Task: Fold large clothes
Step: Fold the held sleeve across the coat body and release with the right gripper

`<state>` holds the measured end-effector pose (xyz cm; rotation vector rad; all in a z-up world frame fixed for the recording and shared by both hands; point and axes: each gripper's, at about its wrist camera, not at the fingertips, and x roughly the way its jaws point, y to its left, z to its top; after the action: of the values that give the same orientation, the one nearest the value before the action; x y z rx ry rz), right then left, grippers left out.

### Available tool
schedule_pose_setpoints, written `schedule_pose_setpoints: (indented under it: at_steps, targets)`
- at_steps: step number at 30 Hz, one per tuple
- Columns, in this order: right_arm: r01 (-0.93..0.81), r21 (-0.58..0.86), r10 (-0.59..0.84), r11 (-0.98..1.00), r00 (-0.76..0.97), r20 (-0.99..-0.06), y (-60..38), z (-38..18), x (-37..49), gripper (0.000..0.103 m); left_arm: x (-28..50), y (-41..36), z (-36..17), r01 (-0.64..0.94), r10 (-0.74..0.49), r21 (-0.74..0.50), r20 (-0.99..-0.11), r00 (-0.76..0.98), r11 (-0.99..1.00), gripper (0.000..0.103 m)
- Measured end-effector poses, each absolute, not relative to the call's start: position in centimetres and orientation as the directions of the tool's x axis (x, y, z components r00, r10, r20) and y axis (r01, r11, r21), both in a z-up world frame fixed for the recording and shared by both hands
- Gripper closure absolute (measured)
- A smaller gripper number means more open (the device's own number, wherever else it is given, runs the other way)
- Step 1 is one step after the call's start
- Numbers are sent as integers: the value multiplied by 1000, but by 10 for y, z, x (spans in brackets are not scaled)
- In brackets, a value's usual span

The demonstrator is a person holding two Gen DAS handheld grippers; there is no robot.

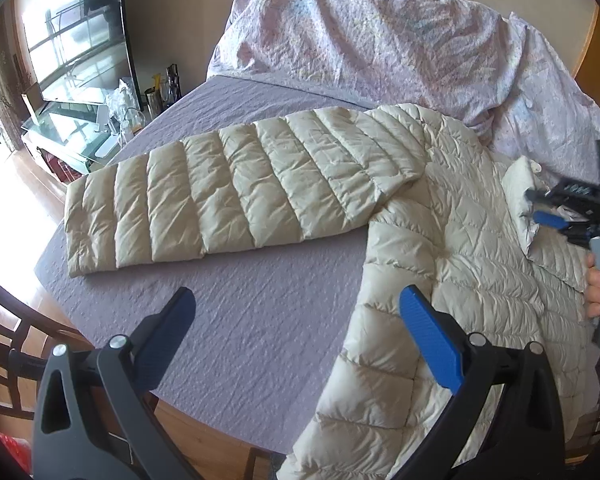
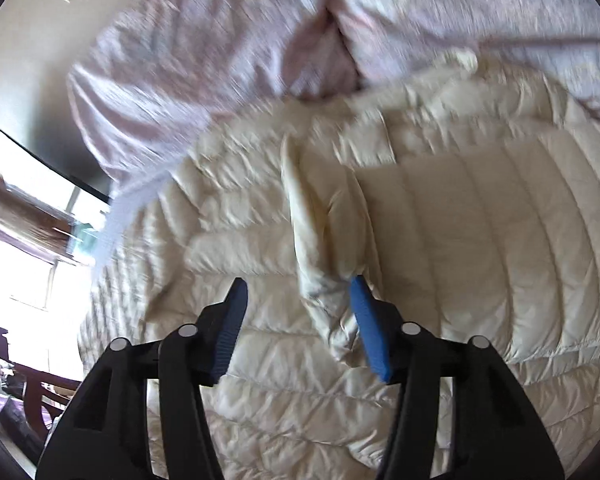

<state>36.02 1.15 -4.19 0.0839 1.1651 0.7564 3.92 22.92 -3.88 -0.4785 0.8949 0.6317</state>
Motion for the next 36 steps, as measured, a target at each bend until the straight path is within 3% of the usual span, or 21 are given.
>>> schedule_pose_setpoints:
  at_steps: [4, 13, 27, 36]
  targets:
    - [-483, 431, 601, 762, 279, -749, -2, -19, 364, 47, 36, 240, -42, -695, 299, -132, -835, 462, 707, 2]
    - [-405, 286, 417, 868, 285, -863, 8, -71, 383, 49, 22, 266, -46, -747, 348, -92, -843, 411, 658, 2]
    - [-463, 38, 216, 885, 337, -917, 62, -119, 364, 44, -18, 317, -51, -845, 411, -64, -853, 322, 530, 2]
    - [-492, 35, 226, 870, 334, -915, 64, -119, 367, 44, -48, 377, -57, -895, 407, -123, -858, 312, 428, 2]
